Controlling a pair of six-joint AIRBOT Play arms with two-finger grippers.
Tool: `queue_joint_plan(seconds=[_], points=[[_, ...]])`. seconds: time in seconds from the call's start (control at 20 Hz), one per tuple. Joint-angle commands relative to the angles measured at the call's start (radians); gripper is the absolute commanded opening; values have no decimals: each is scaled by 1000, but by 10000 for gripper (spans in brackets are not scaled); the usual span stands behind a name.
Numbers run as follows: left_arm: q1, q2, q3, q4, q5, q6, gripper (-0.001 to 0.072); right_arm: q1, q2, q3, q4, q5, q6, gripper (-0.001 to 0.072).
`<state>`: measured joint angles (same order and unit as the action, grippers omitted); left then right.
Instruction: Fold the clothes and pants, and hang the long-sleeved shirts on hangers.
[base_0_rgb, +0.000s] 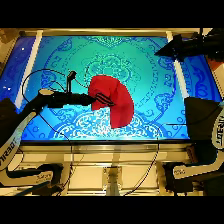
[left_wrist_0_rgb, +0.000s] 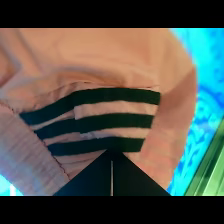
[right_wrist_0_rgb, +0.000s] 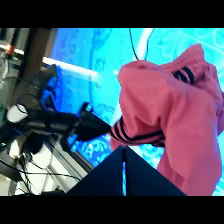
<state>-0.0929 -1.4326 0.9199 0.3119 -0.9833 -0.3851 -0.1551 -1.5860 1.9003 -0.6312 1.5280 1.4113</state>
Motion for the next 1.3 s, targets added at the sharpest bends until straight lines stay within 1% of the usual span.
queue_joint_plan(seconds=[0.0,0.1,0.35,0.5,0.7,0.75,0.8,0.85,0.9,1.1,1.15,1.25], points=[[0,23,7,-55,1,9,13,2,1,-76,-56,47,10,6],[2,34,8,-55,23,8,13,23,2,-195,-42,60,-6,7],[1,117,8,-55,234,8,12,122,8,-563,-11,39,-46,7],[0,129,8,-51,243,8,12,177,9,-754,0,21,-60,7],[-3,128,8,-51,243,9,12,208,9,-951,3,21,-67,11],[-3,128,8,-51,243,12,12,214,9,-987,-3,19,-66,62],[-3,128,8,-51,243,12,13,222,9,-1018,-11,-2,-66,303],[-3,128,8,-51,242,12,13,230,8,-1038,-14,-40,-66,526],[-3,128,8,-51,242,12,13,240,7,-1046,-13,-85,-64,561],[-3,129,8,-51,239,12,13,269,7,-1044,9,-261,-53,561],[-3,129,8,-51,239,12,13,268,7,-1044,8,-294,-32,561],[-3,129,8,-51,239,12,13,268,7,-1044,8,-387,72,562]])
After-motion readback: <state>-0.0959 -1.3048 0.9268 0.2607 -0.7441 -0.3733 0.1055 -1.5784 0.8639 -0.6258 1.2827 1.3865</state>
